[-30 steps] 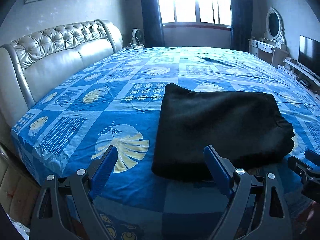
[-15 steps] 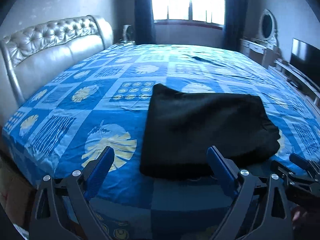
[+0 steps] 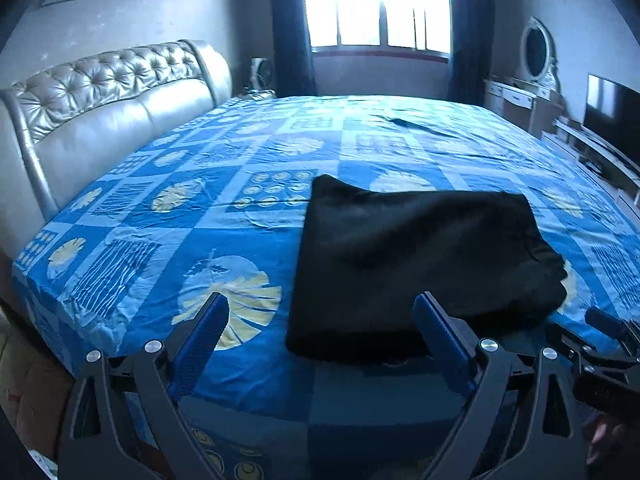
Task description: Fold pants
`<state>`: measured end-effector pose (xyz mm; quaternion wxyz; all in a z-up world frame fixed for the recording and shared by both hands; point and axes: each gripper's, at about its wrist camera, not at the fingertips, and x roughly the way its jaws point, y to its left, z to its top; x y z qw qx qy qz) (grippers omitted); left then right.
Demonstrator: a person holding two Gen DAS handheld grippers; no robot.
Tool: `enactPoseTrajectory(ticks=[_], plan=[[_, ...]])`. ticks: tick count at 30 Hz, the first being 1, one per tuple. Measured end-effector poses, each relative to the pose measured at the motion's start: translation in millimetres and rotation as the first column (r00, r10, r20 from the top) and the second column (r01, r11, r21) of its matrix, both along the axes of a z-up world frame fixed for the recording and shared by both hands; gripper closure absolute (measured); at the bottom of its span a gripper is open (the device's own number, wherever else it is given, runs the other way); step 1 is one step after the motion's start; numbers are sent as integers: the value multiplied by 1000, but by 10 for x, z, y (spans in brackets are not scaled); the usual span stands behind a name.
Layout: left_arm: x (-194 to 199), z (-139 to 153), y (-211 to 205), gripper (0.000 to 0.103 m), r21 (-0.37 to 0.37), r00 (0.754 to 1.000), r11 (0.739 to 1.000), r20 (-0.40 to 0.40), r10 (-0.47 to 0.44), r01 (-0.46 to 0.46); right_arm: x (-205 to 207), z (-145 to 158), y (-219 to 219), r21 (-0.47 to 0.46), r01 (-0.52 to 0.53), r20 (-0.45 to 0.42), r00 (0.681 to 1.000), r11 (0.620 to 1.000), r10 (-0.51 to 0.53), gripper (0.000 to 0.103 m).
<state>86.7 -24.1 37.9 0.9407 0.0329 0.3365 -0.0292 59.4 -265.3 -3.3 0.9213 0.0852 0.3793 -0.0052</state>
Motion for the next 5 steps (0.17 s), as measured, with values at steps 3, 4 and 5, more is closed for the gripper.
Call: enactPoseTrajectory(ticks=[3, 4, 5], plan=[[27, -12, 26, 10, -13, 1000, 1000, -17, 4, -4, 0, 2, -3, 0, 0, -1, 1000, 1000, 0, 13], [30, -19, 28, 10, -13, 1000, 1000, -21, 7, -8, -1, 3, -5, 1, 0, -2, 1000, 1000, 0, 13], [35, -26, 33, 10, -15, 1000, 1000, -25, 9, -10, -5, 7, -4, 1, 0, -2, 1000, 1000, 0, 13]])
